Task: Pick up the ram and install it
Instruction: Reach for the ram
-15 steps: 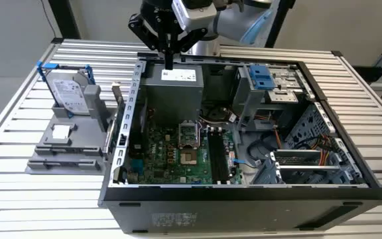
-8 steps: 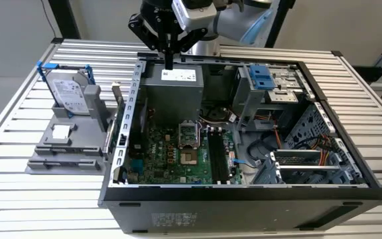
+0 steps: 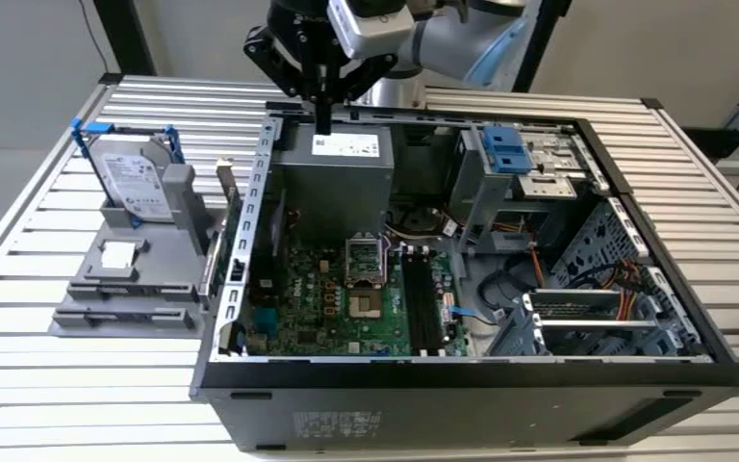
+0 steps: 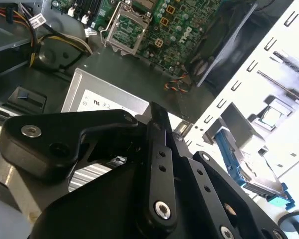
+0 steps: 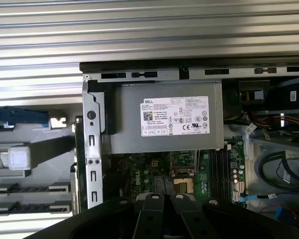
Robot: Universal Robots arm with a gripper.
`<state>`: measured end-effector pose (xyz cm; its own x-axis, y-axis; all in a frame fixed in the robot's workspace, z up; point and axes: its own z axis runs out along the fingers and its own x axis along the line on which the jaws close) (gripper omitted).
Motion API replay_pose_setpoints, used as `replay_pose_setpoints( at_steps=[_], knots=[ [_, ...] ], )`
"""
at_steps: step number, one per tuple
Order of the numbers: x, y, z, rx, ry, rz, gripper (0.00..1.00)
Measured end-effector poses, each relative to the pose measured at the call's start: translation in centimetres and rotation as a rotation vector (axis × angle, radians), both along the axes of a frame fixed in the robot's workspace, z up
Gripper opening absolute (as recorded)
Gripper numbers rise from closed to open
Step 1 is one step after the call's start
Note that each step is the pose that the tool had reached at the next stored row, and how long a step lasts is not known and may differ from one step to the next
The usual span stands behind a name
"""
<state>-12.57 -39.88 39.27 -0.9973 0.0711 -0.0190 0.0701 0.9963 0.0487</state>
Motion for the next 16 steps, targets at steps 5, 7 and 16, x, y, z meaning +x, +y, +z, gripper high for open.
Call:
replay_pose_setpoints(
  at_steps=[5,7,16],
  knots=[
    [-1.96,0.0,-0.01,0.0005,-0.0001,0.0,0.0],
    [-2.78,0.01,-0.01,0.001,0.0,0.0,0.0],
    [-6.44,0.01,-0.01,0.0092,0.0089,0.0,0.0]
  ],
)
